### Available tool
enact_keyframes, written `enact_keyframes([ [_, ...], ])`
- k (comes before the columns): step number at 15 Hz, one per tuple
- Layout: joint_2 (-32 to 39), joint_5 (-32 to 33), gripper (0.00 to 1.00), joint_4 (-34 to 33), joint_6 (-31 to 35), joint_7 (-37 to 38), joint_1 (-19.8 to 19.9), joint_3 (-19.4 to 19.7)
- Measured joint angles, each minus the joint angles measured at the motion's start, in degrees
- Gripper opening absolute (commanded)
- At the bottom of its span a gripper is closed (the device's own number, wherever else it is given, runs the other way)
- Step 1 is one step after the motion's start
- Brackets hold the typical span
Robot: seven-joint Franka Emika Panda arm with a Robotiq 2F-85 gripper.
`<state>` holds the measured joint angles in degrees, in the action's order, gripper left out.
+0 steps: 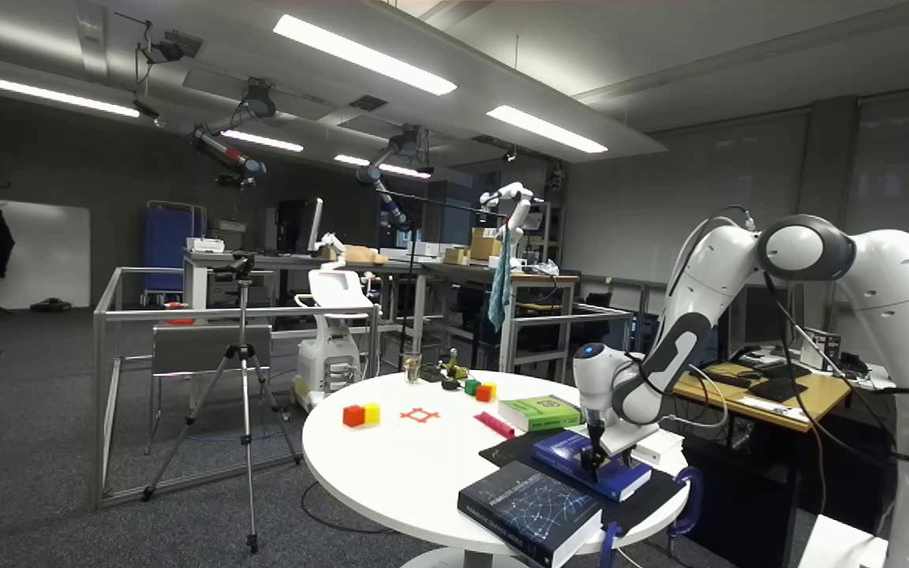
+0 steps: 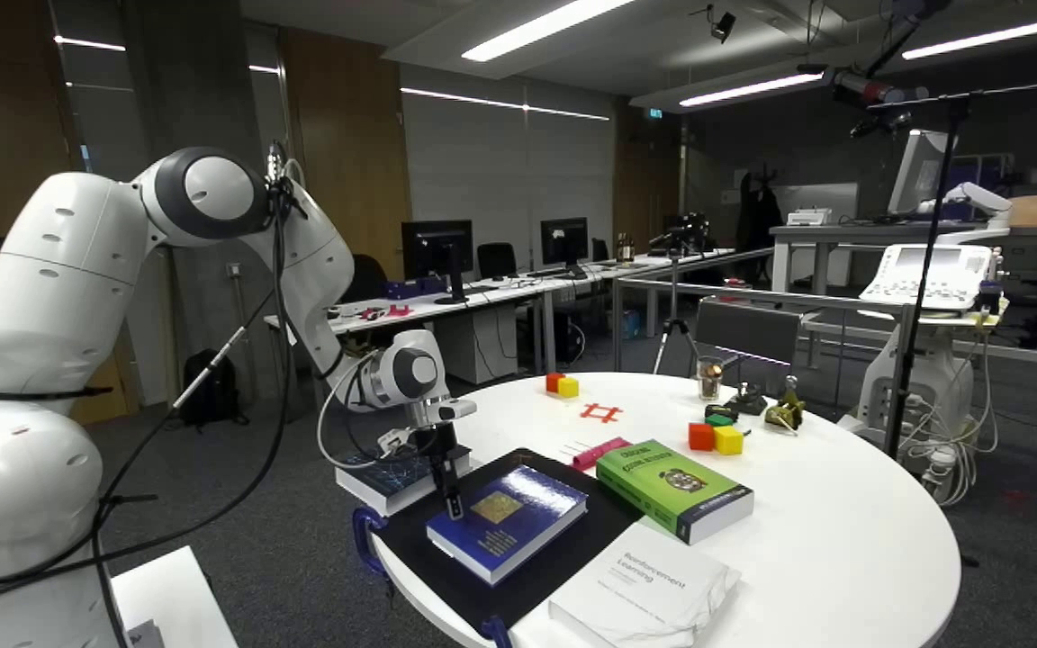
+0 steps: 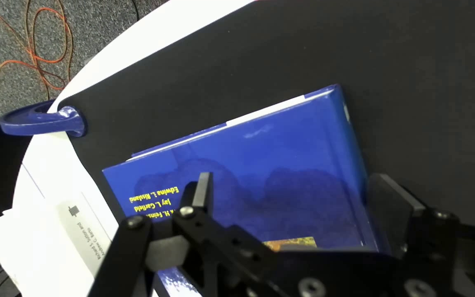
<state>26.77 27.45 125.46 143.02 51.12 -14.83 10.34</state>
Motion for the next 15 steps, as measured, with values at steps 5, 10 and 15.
enact_keyframes([
  [5,-0.84,0.0,1.0,0.34,0.61,0.18,0.11,0.53],
  [10,-3.82,-0.01,1.0,0.46,3.62,1.36,0.61,0.86],
  [15,-8.73,0.78,1.0,1.24,8.07,1.26,3.22,2.9],
])
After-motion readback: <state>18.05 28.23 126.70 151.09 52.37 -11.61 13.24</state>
